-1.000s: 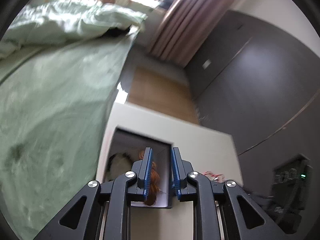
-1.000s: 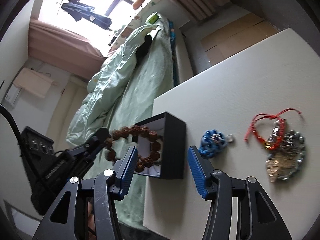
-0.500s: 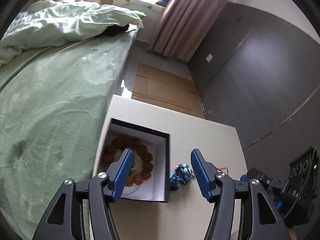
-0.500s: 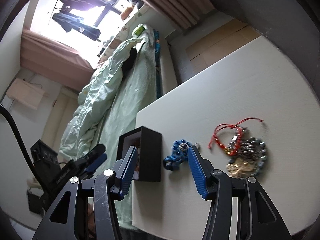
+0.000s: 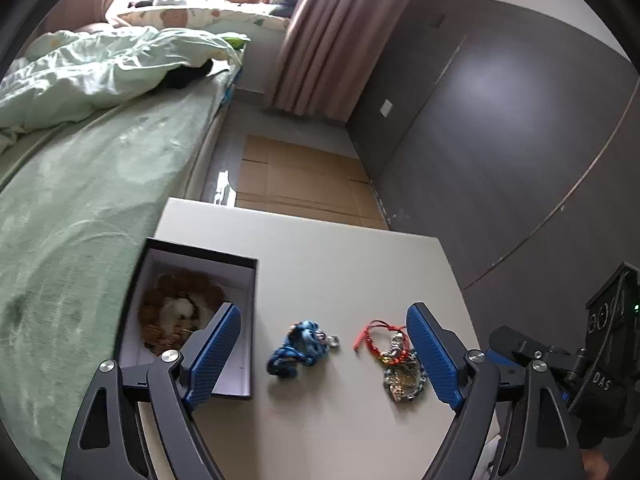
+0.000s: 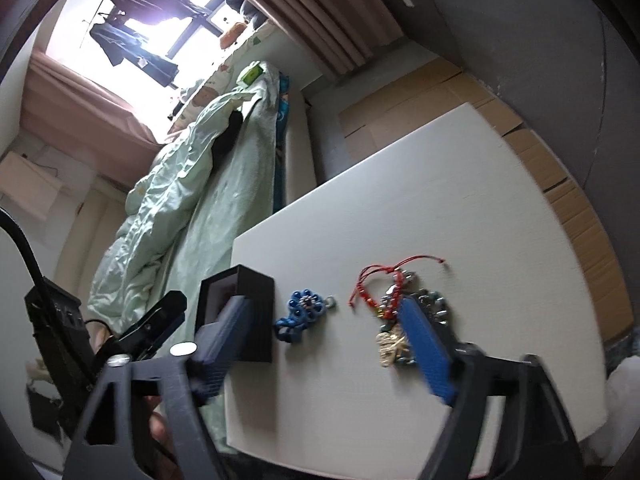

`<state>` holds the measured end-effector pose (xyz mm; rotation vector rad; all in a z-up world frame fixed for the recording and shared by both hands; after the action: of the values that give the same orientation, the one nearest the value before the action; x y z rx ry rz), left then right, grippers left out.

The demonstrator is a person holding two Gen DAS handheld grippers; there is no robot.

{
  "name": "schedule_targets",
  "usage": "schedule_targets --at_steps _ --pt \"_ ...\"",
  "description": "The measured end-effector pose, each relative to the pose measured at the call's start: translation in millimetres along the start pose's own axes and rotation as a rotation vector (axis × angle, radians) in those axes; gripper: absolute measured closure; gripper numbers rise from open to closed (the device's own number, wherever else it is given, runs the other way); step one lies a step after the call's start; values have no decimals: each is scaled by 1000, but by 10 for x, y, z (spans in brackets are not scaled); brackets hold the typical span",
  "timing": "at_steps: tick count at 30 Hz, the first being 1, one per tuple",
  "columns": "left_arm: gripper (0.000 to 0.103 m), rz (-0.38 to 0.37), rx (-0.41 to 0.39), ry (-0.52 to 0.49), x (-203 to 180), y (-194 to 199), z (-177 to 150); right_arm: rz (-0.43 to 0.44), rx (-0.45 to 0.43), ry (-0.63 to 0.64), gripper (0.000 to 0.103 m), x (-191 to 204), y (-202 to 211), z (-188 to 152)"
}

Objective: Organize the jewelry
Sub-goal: 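Move the left gripper to the pile and grasp the red string bracelet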

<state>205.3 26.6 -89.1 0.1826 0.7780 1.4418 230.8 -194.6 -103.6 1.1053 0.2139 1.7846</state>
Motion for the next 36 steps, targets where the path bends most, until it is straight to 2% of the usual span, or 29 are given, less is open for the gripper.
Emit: schedule_targets --at_steps 9,22,24,26,29,36 --pt "17 -21 22 -48 -246 -93 -121 -49 -6 -24 16 -318 163 82" --pt "18 -56 115 -77 -472 -425 -348 -98 43 -82 16 -779 277 139" --pt "23 -62 126 -79 -485 -498 -370 -101 50 -91 16 -829 273 135" --pt "36 -60 147 -80 -503 -590 -400 -104 53 -97 16 -846 265 130" --pt "47 -71 178 -84 -556 -731 -468 -101 50 -122 16 -887 266 132" --pt "65 -95 233 -121 -749 -952 -647 -113 47 -160 16 -999 249 140"
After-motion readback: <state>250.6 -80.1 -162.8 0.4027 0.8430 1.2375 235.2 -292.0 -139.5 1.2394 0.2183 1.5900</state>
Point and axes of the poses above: each gripper's, at about its wrist camera, not at the fingertips, and y roughly against the way its jaws point, x to its left, z to its top, the point moved 3 cm from there along -y, roughly the way its jaws point, and after that the axes turned 13 degrees about -x, right-handed, at the moved point
